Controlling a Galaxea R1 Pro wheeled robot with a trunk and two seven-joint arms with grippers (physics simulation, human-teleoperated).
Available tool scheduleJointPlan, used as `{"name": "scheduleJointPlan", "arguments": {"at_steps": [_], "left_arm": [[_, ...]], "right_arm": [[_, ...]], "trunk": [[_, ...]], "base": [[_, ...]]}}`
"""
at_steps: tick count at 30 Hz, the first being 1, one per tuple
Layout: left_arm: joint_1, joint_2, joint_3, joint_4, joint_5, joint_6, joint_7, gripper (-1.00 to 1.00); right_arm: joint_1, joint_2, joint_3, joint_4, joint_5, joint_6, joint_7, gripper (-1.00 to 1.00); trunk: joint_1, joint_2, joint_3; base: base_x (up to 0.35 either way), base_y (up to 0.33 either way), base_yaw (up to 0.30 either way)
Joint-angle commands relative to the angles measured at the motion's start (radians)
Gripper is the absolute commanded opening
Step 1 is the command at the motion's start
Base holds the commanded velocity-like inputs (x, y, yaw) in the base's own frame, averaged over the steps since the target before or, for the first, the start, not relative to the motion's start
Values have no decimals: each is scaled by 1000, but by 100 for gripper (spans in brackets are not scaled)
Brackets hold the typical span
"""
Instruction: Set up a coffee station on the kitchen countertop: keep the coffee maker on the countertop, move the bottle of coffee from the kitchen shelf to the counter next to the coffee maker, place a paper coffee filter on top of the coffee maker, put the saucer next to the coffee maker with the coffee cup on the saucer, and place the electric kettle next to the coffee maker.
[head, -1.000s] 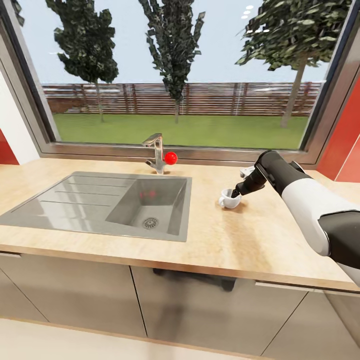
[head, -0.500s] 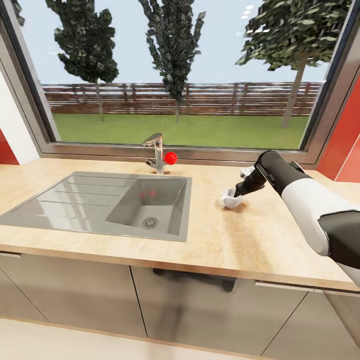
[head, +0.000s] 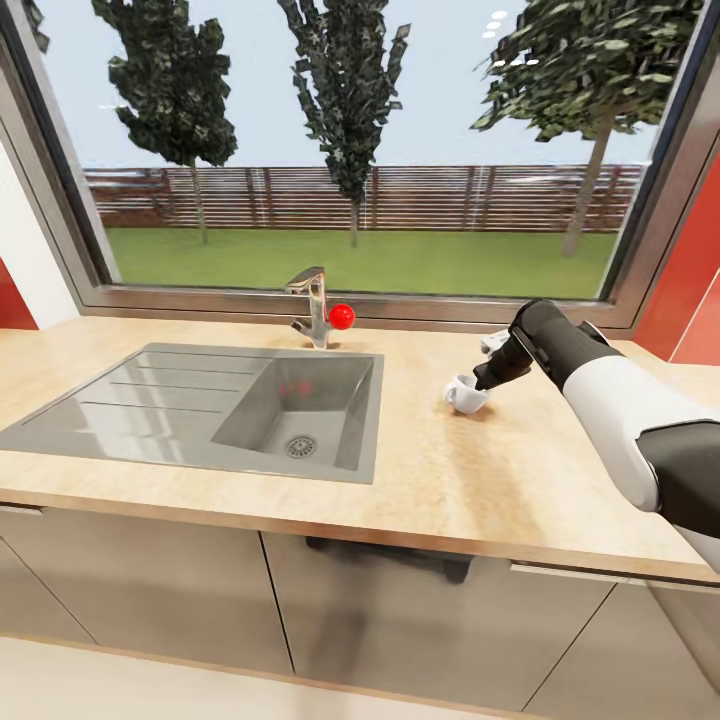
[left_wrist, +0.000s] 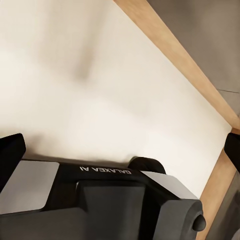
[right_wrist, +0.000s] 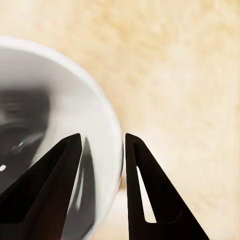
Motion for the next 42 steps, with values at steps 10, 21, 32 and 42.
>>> {"name": "scheduleJointPlan", "arguments": {"at_steps": [10, 21, 32, 42], "left_arm": [[-1, 0, -6, -1, 11, 9, -3, 100], [-1, 0, -6, -1, 11, 9, -3, 100], [-1, 0, -6, -2, 11, 10, -3, 100], [-1, 0, -6, -2, 11, 10, -3, 100]], "right_arm": [[1, 0, 0, 6, -21, 17, 12, -100], [1, 1, 3, -3, -20, 19, 14, -100], [-1, 46, 32, -131, -17, 26, 15, -100], [-2, 105, 152, -175, 160, 27, 17, -100]], "trunk": [[0, 0, -1], [-42, 77, 33], [-84, 154, 68], [-100, 182, 80]], "base": [[0, 0, 0], [0, 0, 0], [0, 0, 0], [0, 0, 0]]}}
